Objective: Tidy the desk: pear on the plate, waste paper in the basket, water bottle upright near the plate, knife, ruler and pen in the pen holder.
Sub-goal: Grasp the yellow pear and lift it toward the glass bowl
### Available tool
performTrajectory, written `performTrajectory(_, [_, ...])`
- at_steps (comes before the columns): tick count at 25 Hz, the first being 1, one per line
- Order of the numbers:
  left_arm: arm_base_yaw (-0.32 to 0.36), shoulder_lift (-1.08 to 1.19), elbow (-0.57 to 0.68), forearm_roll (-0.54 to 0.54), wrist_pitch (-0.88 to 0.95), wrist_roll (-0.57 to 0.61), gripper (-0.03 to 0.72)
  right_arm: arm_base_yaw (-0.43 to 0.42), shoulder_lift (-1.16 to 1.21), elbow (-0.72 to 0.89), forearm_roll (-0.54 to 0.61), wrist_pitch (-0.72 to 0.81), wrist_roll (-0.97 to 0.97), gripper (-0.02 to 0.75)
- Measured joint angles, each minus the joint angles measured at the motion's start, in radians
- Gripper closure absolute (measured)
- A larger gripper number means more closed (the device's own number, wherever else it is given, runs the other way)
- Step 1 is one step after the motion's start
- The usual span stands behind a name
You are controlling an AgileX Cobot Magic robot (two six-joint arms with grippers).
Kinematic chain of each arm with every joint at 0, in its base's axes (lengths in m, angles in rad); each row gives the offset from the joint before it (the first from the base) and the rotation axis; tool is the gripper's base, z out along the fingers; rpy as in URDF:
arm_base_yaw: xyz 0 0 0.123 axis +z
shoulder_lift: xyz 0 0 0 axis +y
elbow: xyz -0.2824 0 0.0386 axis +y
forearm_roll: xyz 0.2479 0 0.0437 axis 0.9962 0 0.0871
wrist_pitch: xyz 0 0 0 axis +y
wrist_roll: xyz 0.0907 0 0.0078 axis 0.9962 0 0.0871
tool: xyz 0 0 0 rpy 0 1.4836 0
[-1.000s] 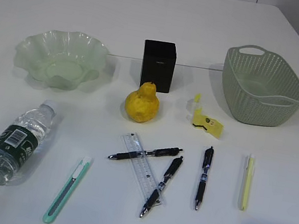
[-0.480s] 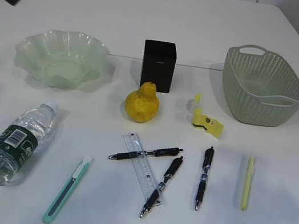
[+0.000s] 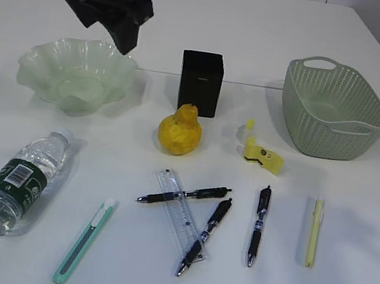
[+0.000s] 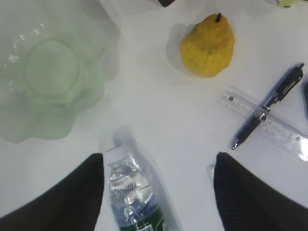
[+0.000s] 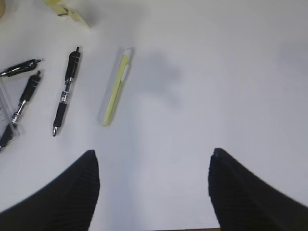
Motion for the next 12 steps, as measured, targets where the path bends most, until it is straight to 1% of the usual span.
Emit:
performTrajectory(4, [0.0,0.084,-0.075,-0.035,0.019,0.0,0.174,0.0,0.01,0.0,-0.01,0.0,-0.002,0.187])
performTrajectory(7, [0.0,0.144,-0.107,-0.075,0.023,-0.002,0.171,0.0,0.01,0.0,-0.01,0.0,-0.002,0.187])
performTrajectory(12, [0.0,0.249,-0.202,-0.129,0.023,-0.015,0.164,0.0,0.028,0.0,0.04,-0.017,-0.008,0.187])
